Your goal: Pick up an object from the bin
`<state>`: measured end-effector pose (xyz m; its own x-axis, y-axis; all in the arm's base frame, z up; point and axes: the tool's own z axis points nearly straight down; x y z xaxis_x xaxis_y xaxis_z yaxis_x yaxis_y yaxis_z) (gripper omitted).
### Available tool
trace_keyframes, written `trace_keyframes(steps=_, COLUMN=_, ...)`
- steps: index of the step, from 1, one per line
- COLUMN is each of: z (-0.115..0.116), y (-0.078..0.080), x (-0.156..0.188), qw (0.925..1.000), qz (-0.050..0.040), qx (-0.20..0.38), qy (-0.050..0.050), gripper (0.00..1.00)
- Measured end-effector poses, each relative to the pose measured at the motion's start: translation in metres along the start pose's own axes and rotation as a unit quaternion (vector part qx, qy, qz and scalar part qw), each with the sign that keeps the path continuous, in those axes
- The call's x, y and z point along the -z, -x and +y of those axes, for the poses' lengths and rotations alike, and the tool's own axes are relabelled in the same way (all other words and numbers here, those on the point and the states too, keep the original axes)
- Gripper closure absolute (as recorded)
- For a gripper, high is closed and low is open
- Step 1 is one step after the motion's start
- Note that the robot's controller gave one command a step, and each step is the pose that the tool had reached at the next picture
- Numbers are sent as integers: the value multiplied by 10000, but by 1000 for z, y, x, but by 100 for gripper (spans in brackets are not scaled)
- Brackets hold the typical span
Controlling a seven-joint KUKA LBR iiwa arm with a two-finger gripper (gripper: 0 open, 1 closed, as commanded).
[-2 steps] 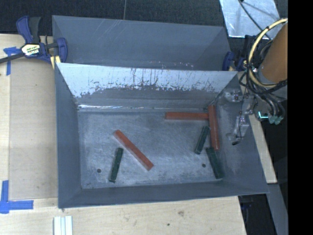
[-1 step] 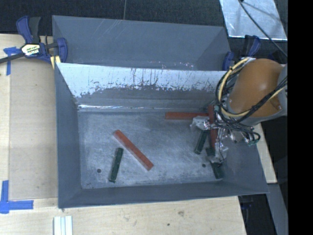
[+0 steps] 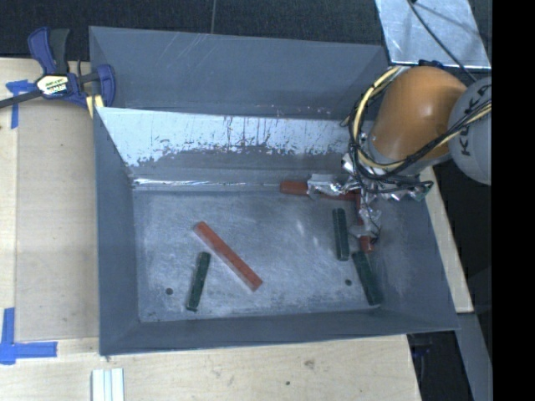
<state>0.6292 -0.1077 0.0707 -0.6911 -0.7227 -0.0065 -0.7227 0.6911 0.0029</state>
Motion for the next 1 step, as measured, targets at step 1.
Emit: trace_keyframes(steps=1, z=67, y=34, x=19, qw=9987, qz=10, qx=-512, qy=-17, gripper=0)
